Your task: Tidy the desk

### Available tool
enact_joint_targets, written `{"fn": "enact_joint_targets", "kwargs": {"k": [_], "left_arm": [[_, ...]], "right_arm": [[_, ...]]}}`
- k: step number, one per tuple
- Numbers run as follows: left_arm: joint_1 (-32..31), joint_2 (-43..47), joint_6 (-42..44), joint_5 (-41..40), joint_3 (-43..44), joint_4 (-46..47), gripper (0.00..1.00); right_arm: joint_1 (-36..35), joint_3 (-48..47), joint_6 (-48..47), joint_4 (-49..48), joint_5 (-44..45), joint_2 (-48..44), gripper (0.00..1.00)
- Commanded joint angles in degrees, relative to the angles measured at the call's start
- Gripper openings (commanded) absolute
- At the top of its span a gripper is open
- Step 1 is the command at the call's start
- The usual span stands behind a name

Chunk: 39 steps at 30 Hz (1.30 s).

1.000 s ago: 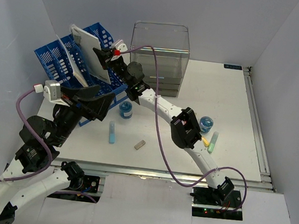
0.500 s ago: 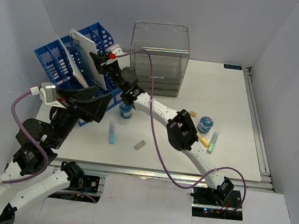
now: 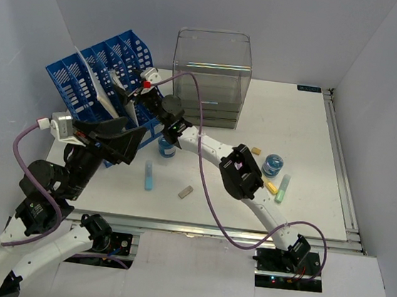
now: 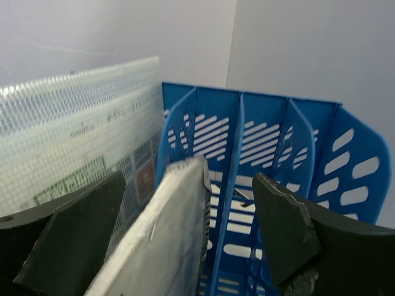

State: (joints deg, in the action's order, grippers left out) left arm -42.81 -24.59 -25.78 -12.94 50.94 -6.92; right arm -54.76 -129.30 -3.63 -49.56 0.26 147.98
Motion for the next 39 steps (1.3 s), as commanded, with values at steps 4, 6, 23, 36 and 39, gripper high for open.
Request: {"fn": "enact_joint_targets", "kwargs": {"k": [4,6,23,36,39], "left_arm": [[0.27,0.28,-0.41,-0.75,0.06,-1.81,0.98],[0.27,-0.18,-1.08,-0.44,0.38,-2.54,0.98],[0.27,-8.4,-8.48,16.42,-5.72,5.16,0.9],[0.45,-31.23,-26.1,2.58,-21.19,42.65,0.49],[1.83,-43.37,-27.64,2.35,-17.31,47.59,0.46]], "right_arm": [[1.27,8.47,-2.66,-1.93,-12.41,-13.57,0.9],[2.17,9.14,-1.95,3.28,-15.7,-16.39,0.9],[16.22,31.84,-17.64,64.47,-40.74,-50.21,0.9],[40.03,64.58,-23.55,71.69,-55.85,-71.19,0.86],[42.45,69.91,-20.75,69.17,-55.84,-72.5,0.81]]}}
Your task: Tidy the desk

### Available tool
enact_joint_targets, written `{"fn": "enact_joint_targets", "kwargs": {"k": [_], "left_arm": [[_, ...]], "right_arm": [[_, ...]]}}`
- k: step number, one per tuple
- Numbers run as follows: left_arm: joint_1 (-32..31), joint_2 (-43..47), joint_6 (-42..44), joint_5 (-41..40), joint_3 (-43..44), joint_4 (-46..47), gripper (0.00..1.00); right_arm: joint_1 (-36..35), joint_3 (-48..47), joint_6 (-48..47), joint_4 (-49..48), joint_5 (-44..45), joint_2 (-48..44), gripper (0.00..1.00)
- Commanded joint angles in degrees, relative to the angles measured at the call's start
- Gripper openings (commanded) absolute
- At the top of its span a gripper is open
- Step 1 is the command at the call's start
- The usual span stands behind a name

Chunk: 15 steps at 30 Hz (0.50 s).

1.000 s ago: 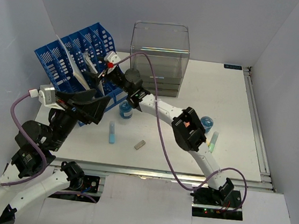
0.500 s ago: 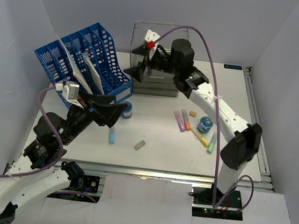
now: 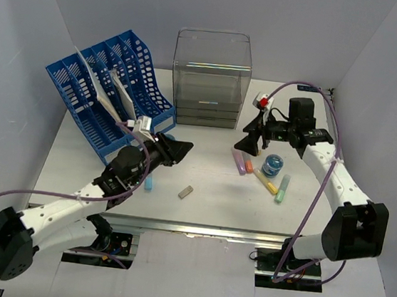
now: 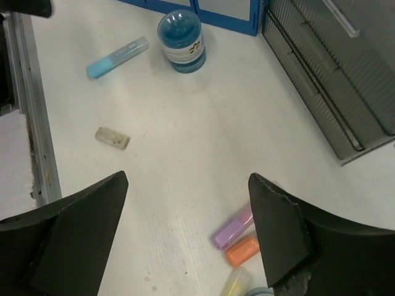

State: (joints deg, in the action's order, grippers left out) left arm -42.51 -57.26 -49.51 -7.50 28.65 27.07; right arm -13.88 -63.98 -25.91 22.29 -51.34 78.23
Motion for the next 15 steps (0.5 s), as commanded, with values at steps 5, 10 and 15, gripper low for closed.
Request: {"fn": "enact_joint_targets", "kwargs": {"k": [5,10,15], "left_arm": [[7.15,-27.52,-13.68,3.82,10.33,22.1,0.46],[9.84,-38.29,-17.97,5.23,15.76,26.42,0.49],[11.27,-45.64,-18.87,4.27,21.92,28.38,0.51]], "right_arm": [[5.34,12.11,5.62,-9.73,-6.12,-3.26,0.77],[9.37,13.69,5.42,-11.69,-8.43,-4.64,0.77],[10.06,16.29,4.44,-11.65,-9.72,-6.41,0.77]]}}
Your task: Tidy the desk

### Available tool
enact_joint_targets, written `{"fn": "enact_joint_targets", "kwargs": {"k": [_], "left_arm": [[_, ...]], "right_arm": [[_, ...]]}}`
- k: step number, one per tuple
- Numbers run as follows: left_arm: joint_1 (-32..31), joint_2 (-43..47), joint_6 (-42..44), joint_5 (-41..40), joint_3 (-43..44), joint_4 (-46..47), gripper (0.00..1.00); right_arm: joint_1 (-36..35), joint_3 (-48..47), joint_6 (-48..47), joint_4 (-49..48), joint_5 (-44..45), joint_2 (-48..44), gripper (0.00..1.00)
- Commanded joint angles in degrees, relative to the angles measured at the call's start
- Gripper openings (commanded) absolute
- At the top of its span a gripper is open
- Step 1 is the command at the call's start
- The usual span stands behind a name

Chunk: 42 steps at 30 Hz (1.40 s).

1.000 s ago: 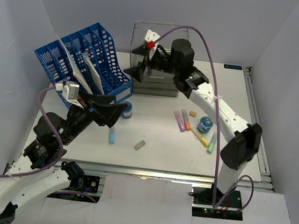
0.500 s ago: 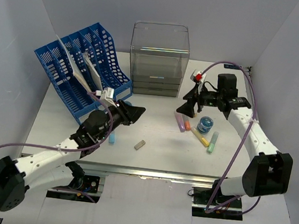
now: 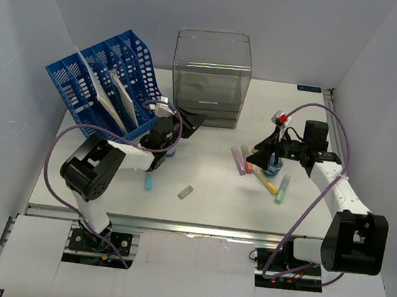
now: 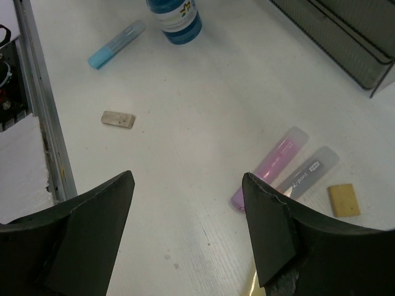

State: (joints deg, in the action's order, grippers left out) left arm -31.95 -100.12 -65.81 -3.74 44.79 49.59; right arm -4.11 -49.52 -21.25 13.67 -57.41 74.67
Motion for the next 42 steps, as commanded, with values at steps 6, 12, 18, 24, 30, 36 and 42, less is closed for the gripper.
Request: {"fn": "enact_joint_targets", "kwargs": {"k": [6,12,18,24,30,36,42], "left_arm": [[1.19,-7.69,-3.83,-1.99,10.74,5.78,0.52],[1.19,-10.72,-7.2,-5.1,13.84,3.32,0.52],[1.19,-11.67,-8.97,-7.48,14.59,1.19,0.51],[1.26,-12.72,-9.91,-9.22,15.92,1.57,0.5],[1.28,-13.9,-11.67,-10.76,17.0,1.18,0.44],[1.36,-14.95,-12.78,-11.41,17.88,1.63,0.2],[1.27,-14.7,-12.55,-8.61,17.26,4.66,0.04]], "right_arm": [[0.86,2.14,-1.07,-3.2,-3.52,-3.92,0.78],[1.09,2.8,0.47,-4.67,-4.37,-4.99,0.78],[1.62,3.22,1.47,-5.55,-4.72,-6.17,0.78],[2.04,3.47,1.75,-5.95,-5.01,-6.48,0.78],[2.5,3.8,2.24,-6.42,-5.17,-6.81,0.78],[3.08,4.0,2.66,-6.68,-5.17,-7.28,0.78],[3.41,4.64,3.85,-7.95,-4.87,-7.75,0.78]]}}
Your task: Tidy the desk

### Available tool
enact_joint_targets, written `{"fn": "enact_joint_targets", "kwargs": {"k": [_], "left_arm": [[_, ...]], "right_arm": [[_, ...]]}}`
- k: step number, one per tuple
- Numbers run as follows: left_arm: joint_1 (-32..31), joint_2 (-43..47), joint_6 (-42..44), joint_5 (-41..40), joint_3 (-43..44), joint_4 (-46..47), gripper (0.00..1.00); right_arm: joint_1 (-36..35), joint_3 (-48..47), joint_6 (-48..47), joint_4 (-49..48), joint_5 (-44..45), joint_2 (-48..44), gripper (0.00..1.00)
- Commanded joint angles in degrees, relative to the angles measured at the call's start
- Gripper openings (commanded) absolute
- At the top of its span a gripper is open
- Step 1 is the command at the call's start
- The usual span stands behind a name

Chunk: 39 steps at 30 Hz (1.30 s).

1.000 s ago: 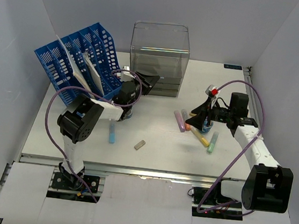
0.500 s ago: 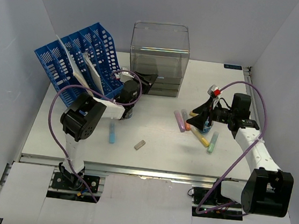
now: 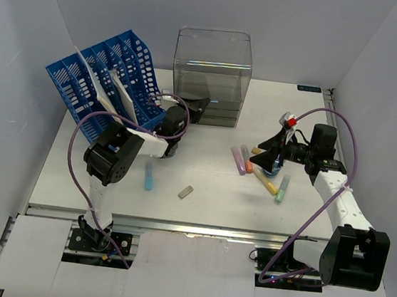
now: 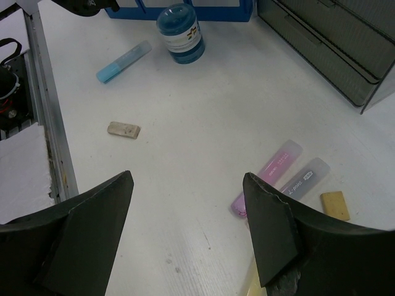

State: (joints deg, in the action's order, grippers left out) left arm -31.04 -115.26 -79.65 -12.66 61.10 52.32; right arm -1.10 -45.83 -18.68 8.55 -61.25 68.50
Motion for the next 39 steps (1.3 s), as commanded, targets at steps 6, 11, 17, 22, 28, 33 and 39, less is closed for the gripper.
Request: {"fn": "enact_joint_targets", "kwargs": {"k": [6,11,17,22,28,33,39], "left_arm": [[-1.01,3.83,2.13,3.55,-2.32,6.28,0.0],[-1.85,8.8,1.81,6.3,-7.68,9.56,0.0],[-1.92,15.01,1.41,8.72,-13.46,10.48,0.0],[-1.92,17.56,1.04,11.98,-14.0,9.49,0.0],[-1.92,21.09,0.2,14.9,-15.16,10.15,0.0],[-1.92,25.39,2.32,15.46,-16.42,8.72,0.0],[-1.78,29.23,4.2,16.28,-16.61,6.69,0.0]], "right_arm": [[0.39,2.55,5.29,-6.33,0.86,-1.53,0.79],[0.39,3.68,8.01,-9.29,2.15,-0.72,0.81],[0.39,3.24,10.58,-12.32,2.71,0.14,0.83],[0.38,1.12,16.59,-17.38,1.93,0.78,0.86],[-1.19,-0.68,37.41,-35.64,6.82,1.4,0.89],[-4.62,-3.86,44.13,-43.46,10.12,4.63,0.92],[-9.01,-9.3,46.54,-47.05,12.22,11.14,0.92]]}}
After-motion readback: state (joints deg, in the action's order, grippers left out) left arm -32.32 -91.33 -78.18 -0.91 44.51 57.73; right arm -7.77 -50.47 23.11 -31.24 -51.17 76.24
